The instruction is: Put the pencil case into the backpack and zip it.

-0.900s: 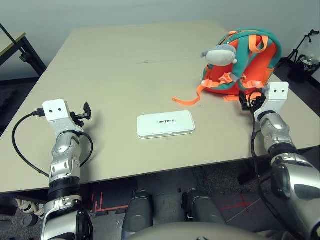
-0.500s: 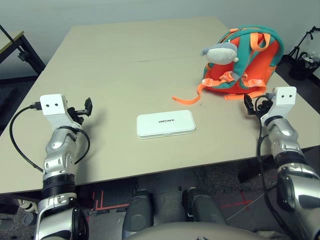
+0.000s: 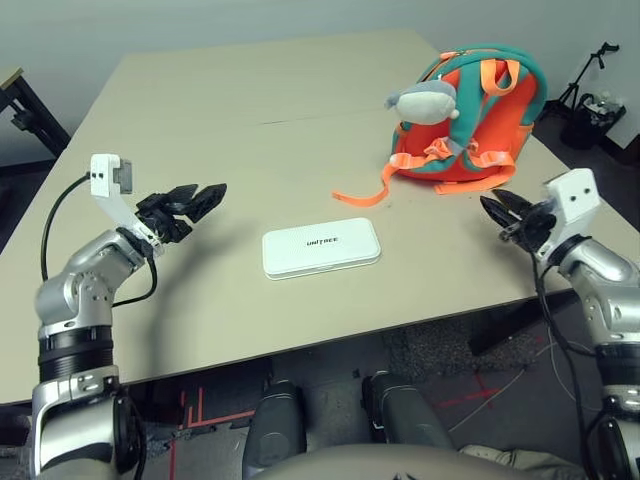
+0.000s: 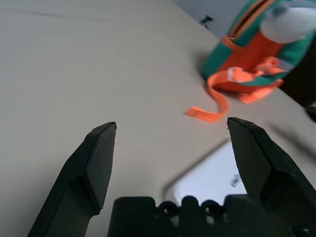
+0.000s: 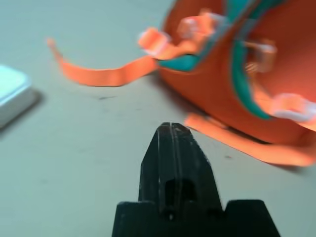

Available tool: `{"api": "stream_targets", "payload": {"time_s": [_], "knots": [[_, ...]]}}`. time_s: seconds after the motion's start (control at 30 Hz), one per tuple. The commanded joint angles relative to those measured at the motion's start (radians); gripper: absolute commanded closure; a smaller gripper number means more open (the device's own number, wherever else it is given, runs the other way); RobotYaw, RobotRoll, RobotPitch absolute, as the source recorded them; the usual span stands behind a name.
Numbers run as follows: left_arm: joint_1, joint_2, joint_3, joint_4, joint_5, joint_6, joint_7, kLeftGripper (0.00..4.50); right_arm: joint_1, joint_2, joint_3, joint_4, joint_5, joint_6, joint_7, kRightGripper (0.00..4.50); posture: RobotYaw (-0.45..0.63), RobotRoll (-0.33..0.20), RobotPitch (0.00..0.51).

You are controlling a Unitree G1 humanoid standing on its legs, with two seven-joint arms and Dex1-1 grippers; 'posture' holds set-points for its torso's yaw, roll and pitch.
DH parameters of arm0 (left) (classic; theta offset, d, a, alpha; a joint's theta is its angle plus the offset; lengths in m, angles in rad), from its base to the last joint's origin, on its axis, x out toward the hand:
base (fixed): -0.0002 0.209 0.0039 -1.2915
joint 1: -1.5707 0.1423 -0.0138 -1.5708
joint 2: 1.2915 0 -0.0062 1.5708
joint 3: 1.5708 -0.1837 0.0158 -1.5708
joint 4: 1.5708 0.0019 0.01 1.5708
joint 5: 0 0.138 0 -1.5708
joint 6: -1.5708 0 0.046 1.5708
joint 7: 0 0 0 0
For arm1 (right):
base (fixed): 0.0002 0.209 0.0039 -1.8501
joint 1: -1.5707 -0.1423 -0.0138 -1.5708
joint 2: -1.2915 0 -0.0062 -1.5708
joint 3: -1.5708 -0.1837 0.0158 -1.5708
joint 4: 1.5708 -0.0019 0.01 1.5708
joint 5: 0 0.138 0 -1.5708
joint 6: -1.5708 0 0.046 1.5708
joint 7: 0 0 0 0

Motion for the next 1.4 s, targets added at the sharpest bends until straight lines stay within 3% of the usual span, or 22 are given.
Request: {"api": "stream_targets", "payload": {"time_s": [0.03, 0.4, 0.77, 1.4], "knots": [[-0.049, 0.034, -0.02, 0.042, -0.062, 0.153, -0.06, 0.0, -0.017, -0.02, 0.048, -0.029, -0.026, 0.02, 0.04, 4.49, -0.1, 0.0, 0.068], [-0.184, 0.161, -0.168, 0.221, -0.157, 0.595, -0.351, 0.0, -0.107, -0.011, 0.086, 0.018, -0.06, -0.006, 0.097, 4.49, -0.09, 0.0, 0.074], [-0.214, 0.186, -0.382, 0.356, 0.031, 0.464, -0.472, 0.0, -0.129, -0.016, 0.099, 0.033, -0.077, -0.028, 0.122, 4.49, -0.11, 0.0, 0.085], [-0.263, 0.118, -0.47, 0.575, 0.219, 0.335, -0.577, 0.0, -0.153, -0.015, 0.16, 0.073, -0.142, -0.077, 0.149, 4.49, -0.11, 0.0, 0.094]]}}
